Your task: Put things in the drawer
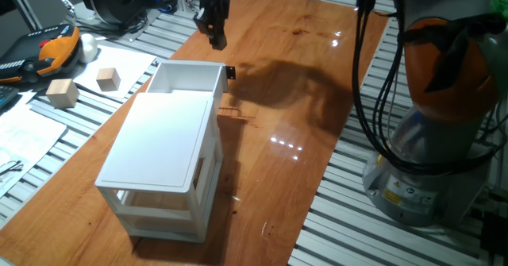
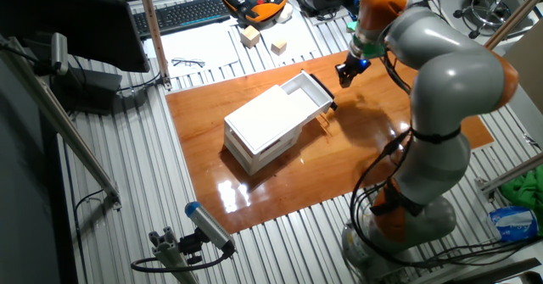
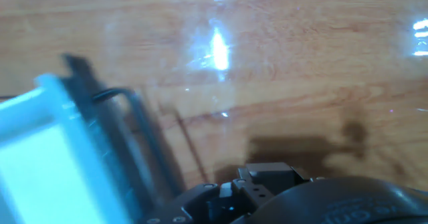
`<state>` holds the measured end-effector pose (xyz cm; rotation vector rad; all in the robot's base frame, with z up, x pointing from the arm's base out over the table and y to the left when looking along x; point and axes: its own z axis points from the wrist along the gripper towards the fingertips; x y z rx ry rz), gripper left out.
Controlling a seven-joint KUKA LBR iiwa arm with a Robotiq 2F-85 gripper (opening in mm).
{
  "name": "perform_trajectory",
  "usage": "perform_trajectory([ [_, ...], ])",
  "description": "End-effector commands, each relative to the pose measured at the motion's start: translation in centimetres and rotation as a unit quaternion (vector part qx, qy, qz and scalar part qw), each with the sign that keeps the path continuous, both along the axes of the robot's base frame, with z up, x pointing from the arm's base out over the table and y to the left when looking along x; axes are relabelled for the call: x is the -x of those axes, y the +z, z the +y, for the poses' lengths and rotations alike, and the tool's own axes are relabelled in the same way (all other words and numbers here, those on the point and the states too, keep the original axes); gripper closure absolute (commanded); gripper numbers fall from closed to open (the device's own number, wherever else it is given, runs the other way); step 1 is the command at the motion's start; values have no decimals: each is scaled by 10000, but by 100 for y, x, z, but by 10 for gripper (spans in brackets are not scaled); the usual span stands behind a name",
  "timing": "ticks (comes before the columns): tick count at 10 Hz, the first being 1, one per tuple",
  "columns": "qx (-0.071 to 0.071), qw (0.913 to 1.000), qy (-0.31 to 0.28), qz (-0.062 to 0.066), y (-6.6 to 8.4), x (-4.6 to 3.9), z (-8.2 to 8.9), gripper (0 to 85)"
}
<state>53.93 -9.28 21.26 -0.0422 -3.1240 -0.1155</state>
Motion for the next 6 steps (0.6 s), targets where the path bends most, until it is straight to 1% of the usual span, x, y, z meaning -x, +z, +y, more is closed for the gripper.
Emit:
perform_trajectory([
  [1,-120,9999,-40,-53,199,53,0,850],
  [2,-159,9998,-6,-110,252,88,6,850],
  [3,-167,9997,42,-168,262,103,29,850],
  [5,-142,9994,195,-266,242,98,56,850],
  [6,-102,9991,295,-281,241,100,69,850],
])
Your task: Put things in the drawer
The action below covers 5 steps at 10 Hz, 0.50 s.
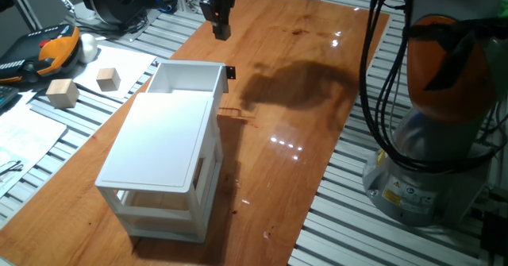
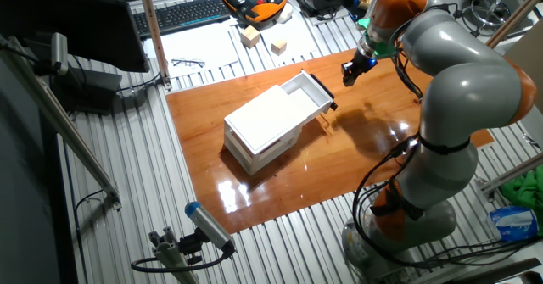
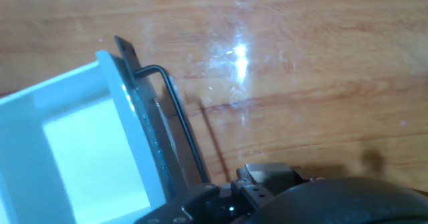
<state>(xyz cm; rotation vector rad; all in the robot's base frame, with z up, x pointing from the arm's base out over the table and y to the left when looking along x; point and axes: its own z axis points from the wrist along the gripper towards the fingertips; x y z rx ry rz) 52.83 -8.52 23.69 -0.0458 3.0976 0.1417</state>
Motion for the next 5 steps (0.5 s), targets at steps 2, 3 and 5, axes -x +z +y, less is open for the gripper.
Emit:
perform_trajectory([
  [2,-49,10000,-73,33,34,41,34,850],
  [3,27,10000,-91,18,49,60,41,850],
  [5,66,9999,-45,-78,49,60,41,850],
])
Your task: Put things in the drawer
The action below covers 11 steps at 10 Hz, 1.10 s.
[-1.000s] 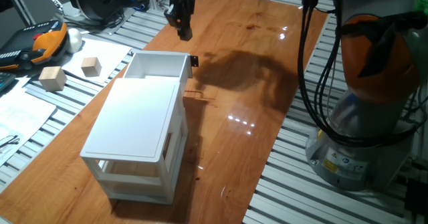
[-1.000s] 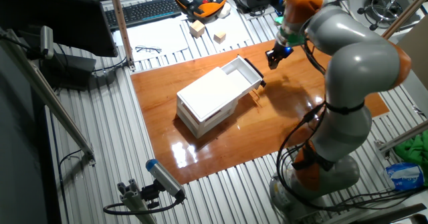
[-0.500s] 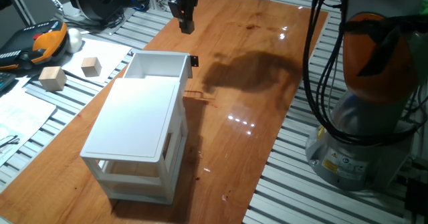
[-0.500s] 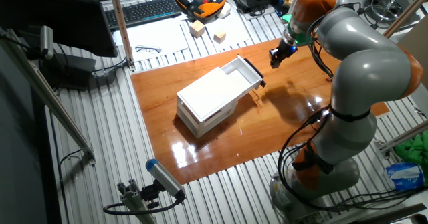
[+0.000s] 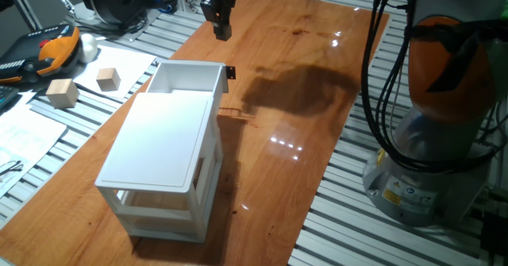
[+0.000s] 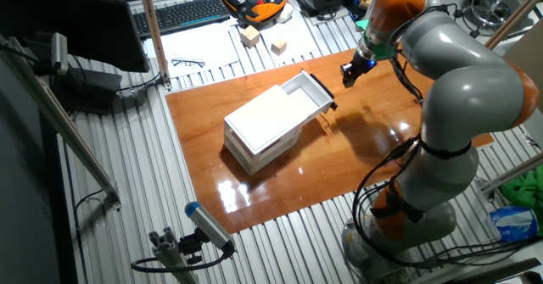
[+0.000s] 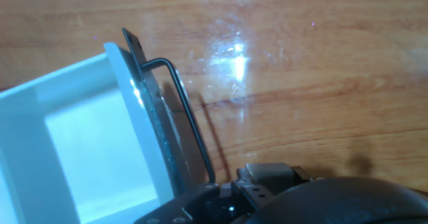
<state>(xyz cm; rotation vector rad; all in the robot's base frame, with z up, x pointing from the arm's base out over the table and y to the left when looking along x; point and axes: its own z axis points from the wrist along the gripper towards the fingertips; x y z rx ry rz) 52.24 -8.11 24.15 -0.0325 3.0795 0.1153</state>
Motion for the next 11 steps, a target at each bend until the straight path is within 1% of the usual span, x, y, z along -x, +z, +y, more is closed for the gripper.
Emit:
perform_trajectory([
  [1,50,9999,34,-93,3,0,0,850],
  [3,125,9998,124,-129,3,0,0,850],
  [5,254,9993,208,-163,3,0,0,850],
  [6,194,9994,231,-142,3,0,0,850],
  [7,415,9985,308,-179,3,0,0,850],
  [8,532,9979,325,-199,3,0,0,850],
  [9,604,9973,356,-220,3,0,0,850],
  [10,646,9969,403,-220,3,0,0,850],
  [11,625,9968,465,-153,3,0,0,850],
])
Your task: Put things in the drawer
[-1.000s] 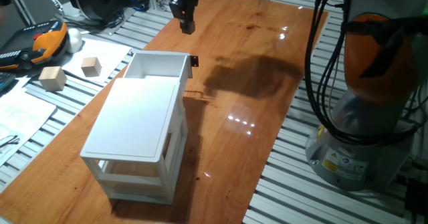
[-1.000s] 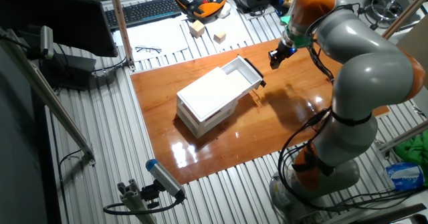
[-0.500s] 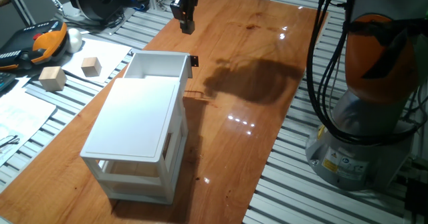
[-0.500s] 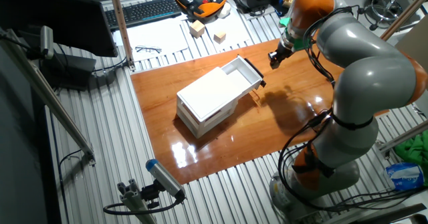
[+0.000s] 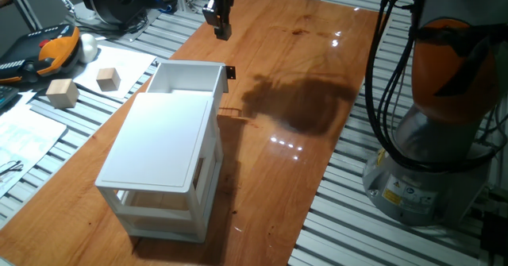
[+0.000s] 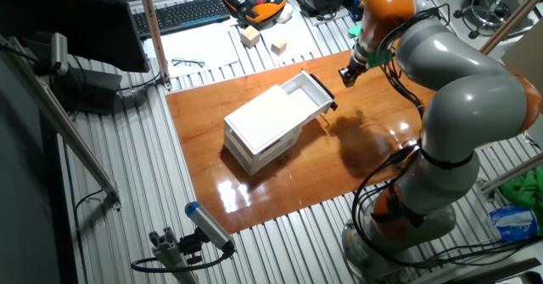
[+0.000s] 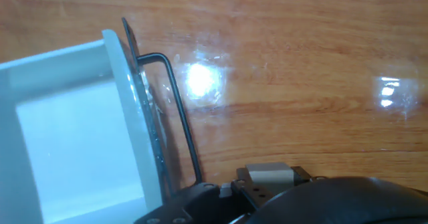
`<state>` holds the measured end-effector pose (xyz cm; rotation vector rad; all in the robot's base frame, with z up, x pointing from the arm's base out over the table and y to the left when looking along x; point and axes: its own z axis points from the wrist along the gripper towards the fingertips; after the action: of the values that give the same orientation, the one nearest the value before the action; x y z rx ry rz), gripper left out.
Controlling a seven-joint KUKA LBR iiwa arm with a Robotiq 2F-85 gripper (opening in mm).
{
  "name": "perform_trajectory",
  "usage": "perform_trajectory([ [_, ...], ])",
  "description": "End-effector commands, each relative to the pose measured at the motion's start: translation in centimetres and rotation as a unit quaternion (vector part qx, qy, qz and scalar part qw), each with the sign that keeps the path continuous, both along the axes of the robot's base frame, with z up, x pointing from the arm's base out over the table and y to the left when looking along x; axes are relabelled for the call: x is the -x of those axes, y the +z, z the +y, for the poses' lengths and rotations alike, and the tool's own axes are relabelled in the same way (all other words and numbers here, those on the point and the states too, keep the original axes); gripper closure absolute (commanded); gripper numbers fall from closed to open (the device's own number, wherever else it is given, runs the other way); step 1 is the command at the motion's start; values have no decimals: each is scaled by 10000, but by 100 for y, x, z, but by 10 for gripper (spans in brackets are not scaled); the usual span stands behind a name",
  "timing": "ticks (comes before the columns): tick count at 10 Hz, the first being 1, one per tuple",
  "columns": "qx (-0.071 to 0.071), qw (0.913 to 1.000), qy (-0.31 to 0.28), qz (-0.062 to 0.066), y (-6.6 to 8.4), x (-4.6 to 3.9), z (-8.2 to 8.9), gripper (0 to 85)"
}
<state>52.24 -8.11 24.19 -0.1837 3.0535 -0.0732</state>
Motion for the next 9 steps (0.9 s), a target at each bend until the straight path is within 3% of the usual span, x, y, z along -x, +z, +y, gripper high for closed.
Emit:
perform_trajectory([
  [1,17,10000,29,60,0,1,-1,850],
  [2,-87,9997,-150,154,0,1,-1,850],
  [3,-327,9987,-382,124,0,1,-1,850],
  [4,-205,9989,-410,-28,0,1,-1,850],
  [5,-196,9986,-495,-8,0,1,-1,850],
  [7,-333,9979,-542,75,0,1,-1,850],
  [9,-125,9974,-692,127,0,1,-1,850],
])
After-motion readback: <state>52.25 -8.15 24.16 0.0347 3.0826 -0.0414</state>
